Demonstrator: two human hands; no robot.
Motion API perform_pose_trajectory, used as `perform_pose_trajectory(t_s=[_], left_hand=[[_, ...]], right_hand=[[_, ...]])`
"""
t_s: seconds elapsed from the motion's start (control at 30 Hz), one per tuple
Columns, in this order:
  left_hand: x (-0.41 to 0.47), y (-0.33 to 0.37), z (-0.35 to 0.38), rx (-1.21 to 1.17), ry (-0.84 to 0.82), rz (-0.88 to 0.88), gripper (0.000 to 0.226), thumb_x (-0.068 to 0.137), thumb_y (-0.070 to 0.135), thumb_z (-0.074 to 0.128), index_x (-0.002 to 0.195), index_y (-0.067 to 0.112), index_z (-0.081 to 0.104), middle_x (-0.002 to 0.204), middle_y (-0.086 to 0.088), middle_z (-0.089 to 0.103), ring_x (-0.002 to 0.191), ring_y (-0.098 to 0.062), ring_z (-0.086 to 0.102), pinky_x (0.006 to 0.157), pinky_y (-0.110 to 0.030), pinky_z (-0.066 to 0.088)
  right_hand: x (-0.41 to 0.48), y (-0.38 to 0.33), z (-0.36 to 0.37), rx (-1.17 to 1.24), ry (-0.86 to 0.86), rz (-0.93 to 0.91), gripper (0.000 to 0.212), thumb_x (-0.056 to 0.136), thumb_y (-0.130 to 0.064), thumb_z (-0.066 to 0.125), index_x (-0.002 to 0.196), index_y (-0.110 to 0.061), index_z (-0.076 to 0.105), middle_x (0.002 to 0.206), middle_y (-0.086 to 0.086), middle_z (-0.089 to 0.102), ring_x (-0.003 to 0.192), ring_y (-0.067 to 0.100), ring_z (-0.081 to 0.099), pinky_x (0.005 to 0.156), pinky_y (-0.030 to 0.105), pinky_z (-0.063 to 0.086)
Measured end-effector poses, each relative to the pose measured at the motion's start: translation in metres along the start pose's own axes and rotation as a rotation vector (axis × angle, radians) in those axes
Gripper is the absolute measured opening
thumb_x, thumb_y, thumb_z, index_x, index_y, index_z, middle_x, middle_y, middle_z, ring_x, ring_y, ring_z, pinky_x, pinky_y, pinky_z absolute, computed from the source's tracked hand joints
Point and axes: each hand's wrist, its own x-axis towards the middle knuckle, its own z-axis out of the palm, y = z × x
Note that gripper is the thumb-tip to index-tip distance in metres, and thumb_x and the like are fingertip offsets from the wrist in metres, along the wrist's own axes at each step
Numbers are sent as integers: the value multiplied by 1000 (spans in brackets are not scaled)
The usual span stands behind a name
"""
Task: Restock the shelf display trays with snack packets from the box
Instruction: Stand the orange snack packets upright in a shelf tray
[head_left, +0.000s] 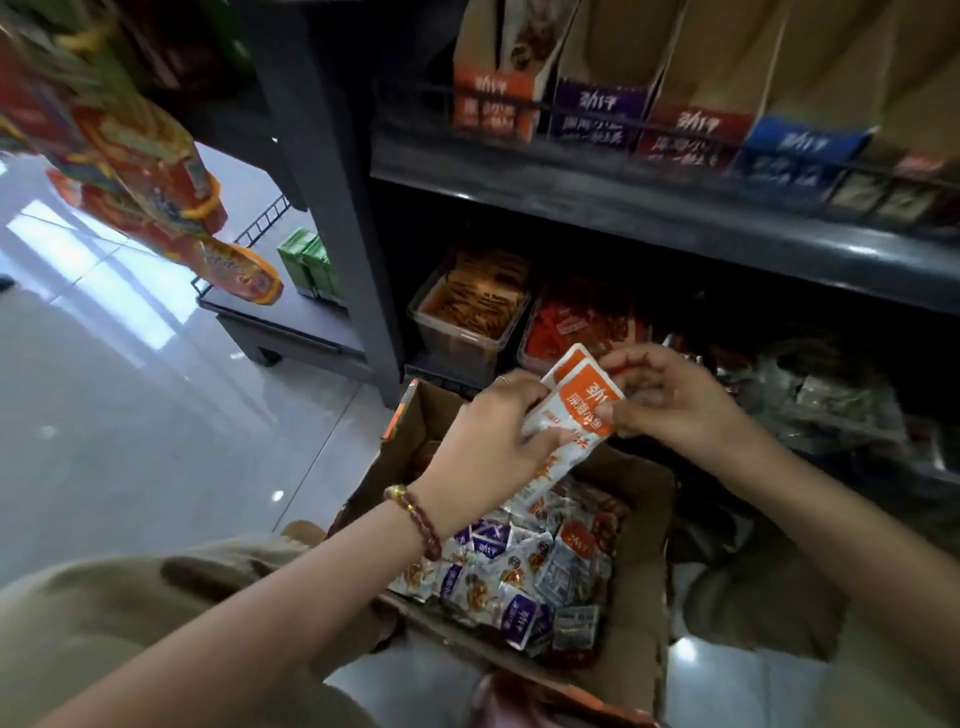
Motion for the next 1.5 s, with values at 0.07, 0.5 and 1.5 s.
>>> perform_pose_trajectory(t_s=[0.07, 0.5, 1.5], left_hand=[[3, 6, -4, 21, 4, 100, 23, 90, 27, 65, 108, 14, 57, 93, 16, 50, 86, 0, 49, 73, -13, 41], [11, 31, -19, -196, 113, 47, 73, 75, 34, 78, 130, 41, 30, 106, 13, 59, 83, 0, 64, 68, -27, 57], [79, 43, -112, -78, 437, 276, 62, 69, 58, 71, 119, 49, 36, 112, 31, 55, 98, 7, 59, 82, -24, 54]], right_hand=[[4, -4, -5, -107, 60, -50, 42, 75, -13, 76, 103, -34, 54, 107, 2, 53, 84, 1, 58, 69, 12, 51], [15, -46, -6, -113, 6, -238, 21, 90, -5, 59, 85, -24, 67, 81, 0, 70, 74, 8, 67, 68, 24, 53], [66, -151, -2, -261, 127, -616, 26, 79, -11, 74, 86, -29, 58, 79, -11, 64, 76, -2, 62, 60, 15, 48]])
